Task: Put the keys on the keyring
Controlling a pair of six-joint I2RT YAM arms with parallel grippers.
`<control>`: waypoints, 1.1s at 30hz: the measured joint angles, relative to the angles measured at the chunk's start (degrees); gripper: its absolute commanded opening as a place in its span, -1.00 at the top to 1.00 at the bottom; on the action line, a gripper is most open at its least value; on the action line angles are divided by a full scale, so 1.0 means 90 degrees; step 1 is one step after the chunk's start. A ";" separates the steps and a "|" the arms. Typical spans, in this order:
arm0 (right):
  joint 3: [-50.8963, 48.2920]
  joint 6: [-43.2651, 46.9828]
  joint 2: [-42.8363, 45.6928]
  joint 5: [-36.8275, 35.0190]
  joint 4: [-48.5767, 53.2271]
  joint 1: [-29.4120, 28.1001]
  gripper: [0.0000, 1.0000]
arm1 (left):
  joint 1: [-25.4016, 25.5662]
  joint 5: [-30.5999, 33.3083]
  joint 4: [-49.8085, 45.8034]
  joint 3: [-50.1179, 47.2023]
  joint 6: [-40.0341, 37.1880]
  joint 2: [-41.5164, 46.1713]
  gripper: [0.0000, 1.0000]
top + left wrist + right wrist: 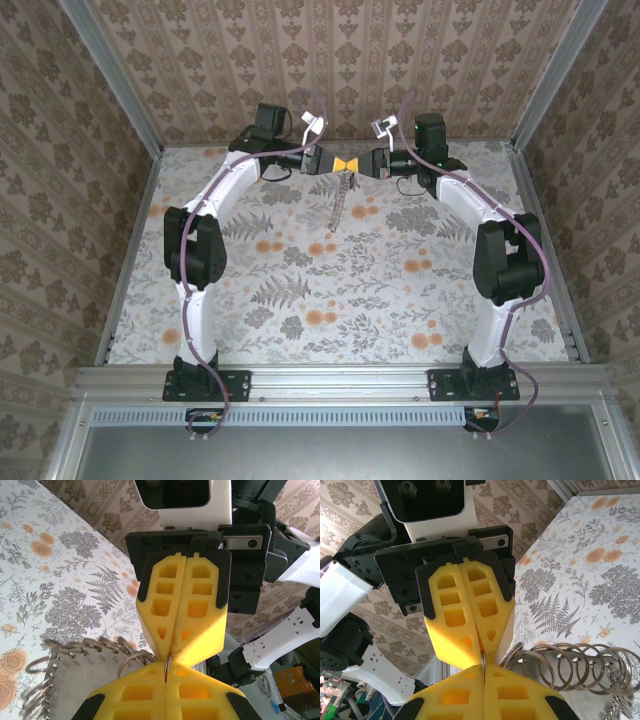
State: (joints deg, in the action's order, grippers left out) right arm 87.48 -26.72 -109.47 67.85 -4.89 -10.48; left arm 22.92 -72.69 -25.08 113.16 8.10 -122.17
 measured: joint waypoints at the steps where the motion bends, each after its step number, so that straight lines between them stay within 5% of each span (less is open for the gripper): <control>1: 0.0000 -0.0002 0.0000 -0.0002 -0.0002 0.0000 0.87 | 0.0000 -0.0005 0.0024 0.0000 0.0010 0.0000 1.00; 4: 0.0000 -0.0100 0.0000 -0.0012 -0.0109 0.0010 0.44 | 0.0000 -0.0019 0.0204 -0.0017 0.0134 0.0002 1.00; 8: -0.0114 -0.0355 0.0114 -0.0019 -0.0508 0.0066 0.27 | 0.0029 -0.0002 0.0607 -0.0136 0.0328 0.0002 1.00; 33: -0.3043 -0.1460 0.2232 -0.2052 -0.3757 0.0260 -0.05 | 0.0160 0.0061 0.1989 -0.0828 0.0886 0.1139 1.00</control>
State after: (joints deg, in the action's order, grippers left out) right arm 60.10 -39.86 -89.38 49.39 -38.70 -8.14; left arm 24.36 -72.14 -7.18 105.71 16.08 -111.92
